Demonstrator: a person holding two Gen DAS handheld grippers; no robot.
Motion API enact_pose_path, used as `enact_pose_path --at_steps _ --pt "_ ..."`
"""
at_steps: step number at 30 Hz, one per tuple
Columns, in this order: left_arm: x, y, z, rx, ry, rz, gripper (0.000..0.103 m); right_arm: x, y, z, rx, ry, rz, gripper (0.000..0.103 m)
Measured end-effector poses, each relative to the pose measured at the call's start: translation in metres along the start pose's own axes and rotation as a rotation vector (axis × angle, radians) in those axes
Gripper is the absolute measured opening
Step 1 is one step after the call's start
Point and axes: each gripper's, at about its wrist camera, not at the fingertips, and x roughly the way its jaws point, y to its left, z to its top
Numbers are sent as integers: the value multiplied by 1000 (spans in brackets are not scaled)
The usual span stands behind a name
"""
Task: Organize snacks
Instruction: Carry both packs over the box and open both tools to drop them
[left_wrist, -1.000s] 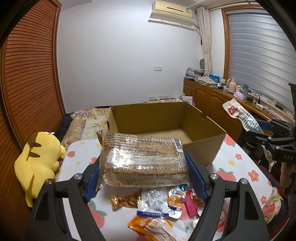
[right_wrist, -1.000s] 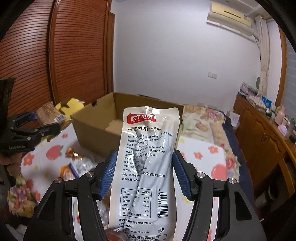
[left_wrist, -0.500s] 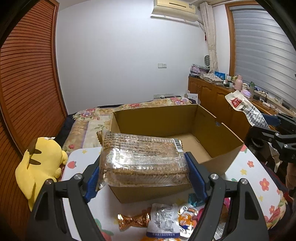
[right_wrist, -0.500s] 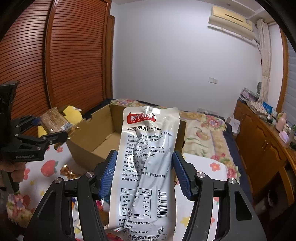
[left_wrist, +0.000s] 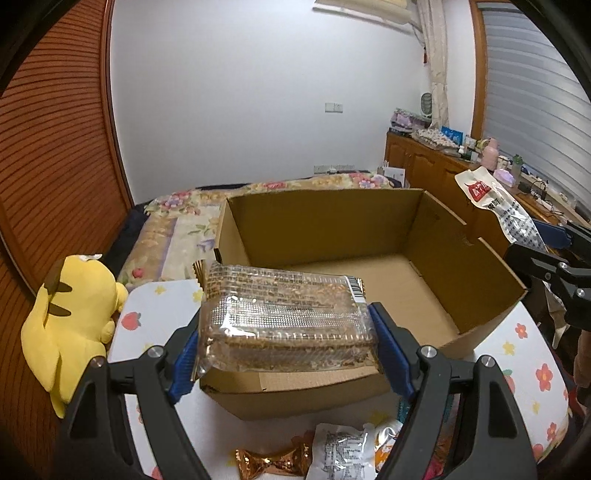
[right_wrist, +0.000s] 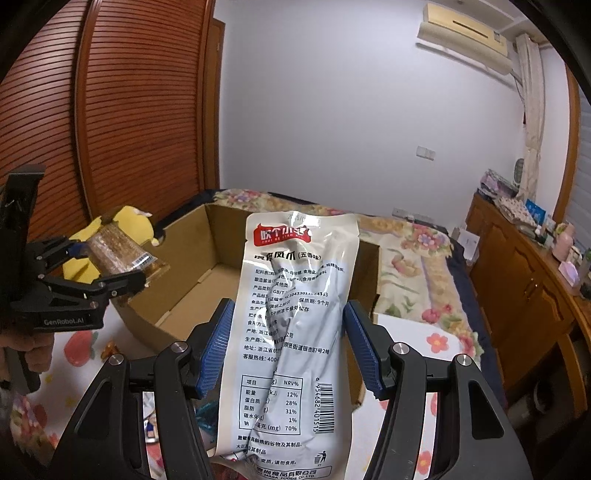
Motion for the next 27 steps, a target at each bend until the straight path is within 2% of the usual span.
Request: enact_pose_path --at_steps 13,27 --pt "16 -10 -2 15 36 12 82 56 4 1 -1 102 -24 62" --pt "20 -7 1 12 44 -6 86 75 2 -4 21 161 -8 66"
